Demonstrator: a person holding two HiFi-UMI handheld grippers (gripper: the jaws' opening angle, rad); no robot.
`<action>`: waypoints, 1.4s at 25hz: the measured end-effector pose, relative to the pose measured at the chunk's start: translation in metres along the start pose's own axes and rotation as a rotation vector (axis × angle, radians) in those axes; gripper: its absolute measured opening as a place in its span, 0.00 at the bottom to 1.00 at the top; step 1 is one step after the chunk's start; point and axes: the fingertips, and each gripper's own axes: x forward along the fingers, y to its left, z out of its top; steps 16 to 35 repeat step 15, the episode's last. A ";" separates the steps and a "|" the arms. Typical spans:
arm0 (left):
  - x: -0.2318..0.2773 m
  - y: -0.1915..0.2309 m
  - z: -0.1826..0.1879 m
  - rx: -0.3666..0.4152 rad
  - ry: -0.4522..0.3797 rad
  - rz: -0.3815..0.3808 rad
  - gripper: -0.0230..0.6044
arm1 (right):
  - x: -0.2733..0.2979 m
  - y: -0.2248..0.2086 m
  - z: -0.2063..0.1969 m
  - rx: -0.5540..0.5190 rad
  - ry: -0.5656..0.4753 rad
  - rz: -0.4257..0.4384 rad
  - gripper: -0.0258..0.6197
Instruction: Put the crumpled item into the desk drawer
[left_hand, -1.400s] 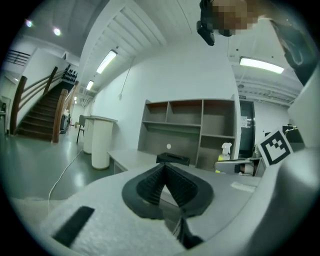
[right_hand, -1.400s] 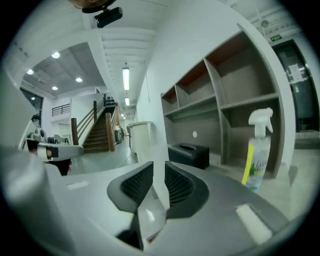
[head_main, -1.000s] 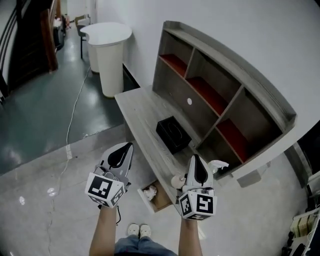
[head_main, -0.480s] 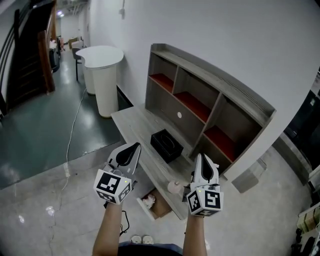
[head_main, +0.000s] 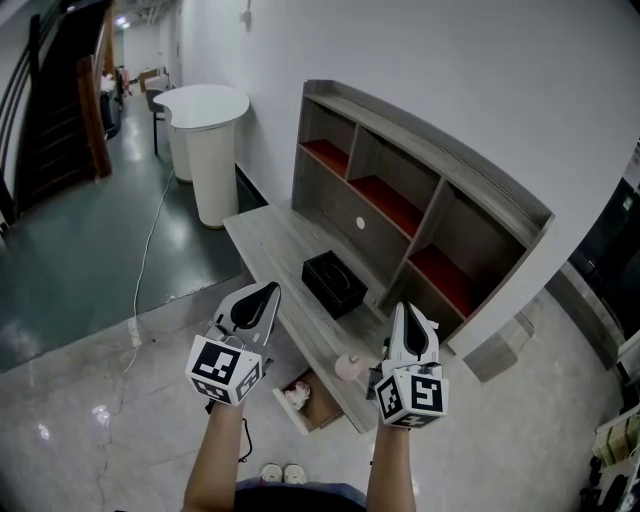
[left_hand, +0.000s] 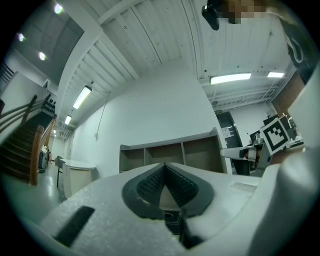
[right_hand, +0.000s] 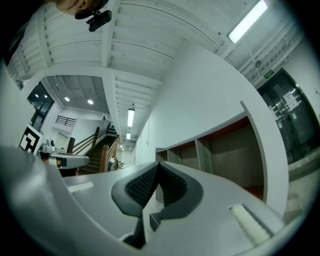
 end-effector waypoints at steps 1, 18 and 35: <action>0.000 0.000 -0.001 0.001 0.002 0.001 0.04 | 0.000 0.000 0.000 0.000 0.002 0.001 0.05; 0.000 -0.005 -0.007 0.003 0.017 -0.005 0.04 | -0.004 0.000 -0.005 0.004 0.015 0.018 0.05; 0.000 -0.005 -0.007 0.003 0.017 -0.005 0.04 | -0.004 0.000 -0.005 0.004 0.015 0.018 0.05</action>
